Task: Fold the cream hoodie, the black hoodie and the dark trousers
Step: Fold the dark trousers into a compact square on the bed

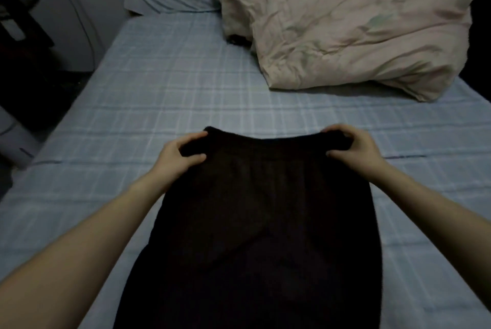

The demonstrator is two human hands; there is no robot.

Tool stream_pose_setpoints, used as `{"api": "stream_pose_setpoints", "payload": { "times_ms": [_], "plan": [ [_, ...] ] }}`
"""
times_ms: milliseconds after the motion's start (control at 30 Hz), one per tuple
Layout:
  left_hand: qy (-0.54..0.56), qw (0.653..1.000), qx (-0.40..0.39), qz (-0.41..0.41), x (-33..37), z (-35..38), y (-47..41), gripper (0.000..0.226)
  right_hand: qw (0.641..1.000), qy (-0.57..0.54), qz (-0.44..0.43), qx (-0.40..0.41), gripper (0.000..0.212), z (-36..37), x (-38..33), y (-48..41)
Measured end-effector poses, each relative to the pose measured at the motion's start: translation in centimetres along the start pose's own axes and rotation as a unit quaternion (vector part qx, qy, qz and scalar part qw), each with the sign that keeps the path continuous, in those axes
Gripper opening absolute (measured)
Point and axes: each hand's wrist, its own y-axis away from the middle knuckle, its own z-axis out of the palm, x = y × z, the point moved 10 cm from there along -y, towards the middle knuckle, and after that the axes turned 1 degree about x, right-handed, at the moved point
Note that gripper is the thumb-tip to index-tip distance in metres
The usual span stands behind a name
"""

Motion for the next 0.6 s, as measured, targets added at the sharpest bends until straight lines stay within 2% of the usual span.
{"api": "stream_pose_setpoints", "payload": {
  "times_ms": [33,100,167,233,333,433,533,600],
  "plan": [
    [-0.037,0.999,0.015,0.022,-0.5,0.5,-2.7,0.054,0.999,0.020,0.003,0.026,0.051,0.5,1.1,-2.2],
    [-0.204,0.978,0.029,0.018,-2.5,2.9,-6.2,0.058,0.996,0.080,0.031,0.037,0.059,2.7,3.7,-5.1],
    [-0.379,0.925,0.024,-0.006,-4.7,6.7,-6.4,0.063,0.990,0.133,0.044,0.011,0.066,6.6,5.8,-5.1],
    [-0.463,0.885,-0.038,0.045,-6.0,12.6,-3.1,0.061,0.982,0.181,0.042,-0.018,0.060,11.5,7.0,-1.5],
    [-0.515,0.840,-0.134,0.106,-9.5,19.3,2.7,0.073,0.965,0.251,0.049,-0.054,0.061,16.9,8.1,6.9],
    [-0.528,0.831,-0.129,0.119,-13.8,20.5,3.3,0.065,0.950,0.297,0.039,-0.093,0.062,20.4,11.1,11.9],
    [-0.528,0.830,-0.102,0.148,-16.2,21.3,2.3,0.061,0.943,0.328,0.007,-0.056,0.058,21.4,13.2,12.0],
    [-0.534,0.826,-0.120,0.132,-17.1,21.7,1.9,0.062,0.943,0.328,0.004,-0.053,0.058,21.8,13.8,11.7]
  ]
}}
